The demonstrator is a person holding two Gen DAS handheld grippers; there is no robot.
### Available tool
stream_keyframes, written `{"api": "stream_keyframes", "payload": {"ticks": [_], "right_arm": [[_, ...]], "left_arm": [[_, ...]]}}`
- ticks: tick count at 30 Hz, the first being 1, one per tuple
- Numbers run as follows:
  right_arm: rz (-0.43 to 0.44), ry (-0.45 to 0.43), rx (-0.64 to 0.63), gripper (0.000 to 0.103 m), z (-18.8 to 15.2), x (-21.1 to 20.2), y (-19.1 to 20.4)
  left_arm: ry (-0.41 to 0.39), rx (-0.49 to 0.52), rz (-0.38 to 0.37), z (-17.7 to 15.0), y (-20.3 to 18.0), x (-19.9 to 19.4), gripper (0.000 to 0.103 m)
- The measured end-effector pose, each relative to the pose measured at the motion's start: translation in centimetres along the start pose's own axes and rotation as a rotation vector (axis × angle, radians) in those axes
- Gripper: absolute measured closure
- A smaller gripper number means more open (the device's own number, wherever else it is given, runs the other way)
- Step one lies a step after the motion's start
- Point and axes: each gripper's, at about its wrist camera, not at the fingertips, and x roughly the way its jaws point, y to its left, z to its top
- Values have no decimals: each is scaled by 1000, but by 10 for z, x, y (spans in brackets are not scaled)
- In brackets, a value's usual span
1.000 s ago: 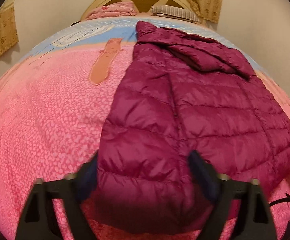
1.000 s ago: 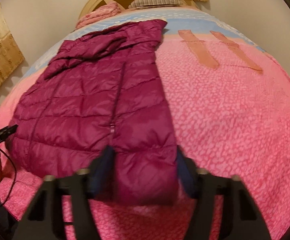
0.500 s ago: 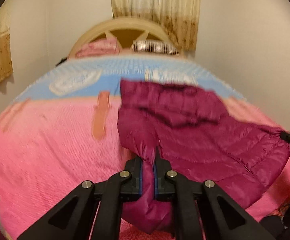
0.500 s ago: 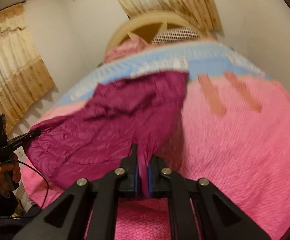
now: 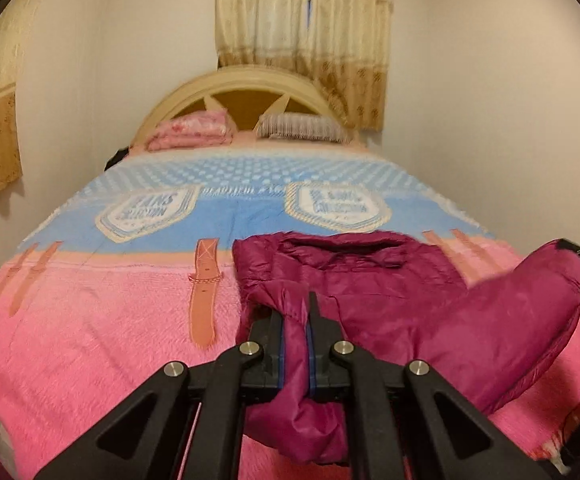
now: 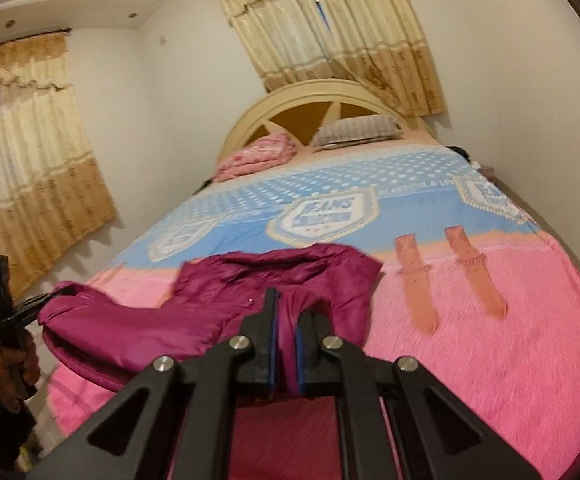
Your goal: Fold large clothes
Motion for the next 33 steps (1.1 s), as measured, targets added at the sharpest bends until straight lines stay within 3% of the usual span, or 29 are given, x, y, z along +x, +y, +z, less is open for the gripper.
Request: {"api": "stream_keyframes", "payload": {"ticks": [6,9,10,12,13,14,17,19,20,21,23,25,28,33], "right_arm": [[-68,35,64,95,27,83,-19],[-102,54,70,95,33,114,-28],[-120,63,75,95,35,126,-33],[-133,88,92,95,36,147,-42],[-146,98,95,95,36,157,-46],[-151,114,100,95,35,169,-49],[-174,147,106,95,30,195,-58],[-183,162,125,95,28,211,-64],[-182,175,150,93,27,221,-71],[-183,186,173,88,28,230,-75],[-182,193,227,70,28,240,-85],[-209,174,263,24,30,240,-91],[-242,133,263,21,39,234,-94],[-388,148,61,21,47,227,-42]], "left_arm": [[81,-33,33,30,14,105,96],[108,-51,65,39,18,143,89],[118,-43,91,39,18,151,83],[132,-37,190,44,18,174,54],[120,-44,217,46,20,181,28],[95,-56,248,48,24,184,16],[72,-72,333,53,30,203,13],[74,-93,340,52,35,213,12],[77,-101,343,52,35,214,12],[76,-115,397,51,37,216,12],[48,-169,476,51,41,210,12],[11,-199,493,52,42,201,12],[-36,-196,505,57,38,191,12],[-13,-110,466,54,3,200,11]]}}
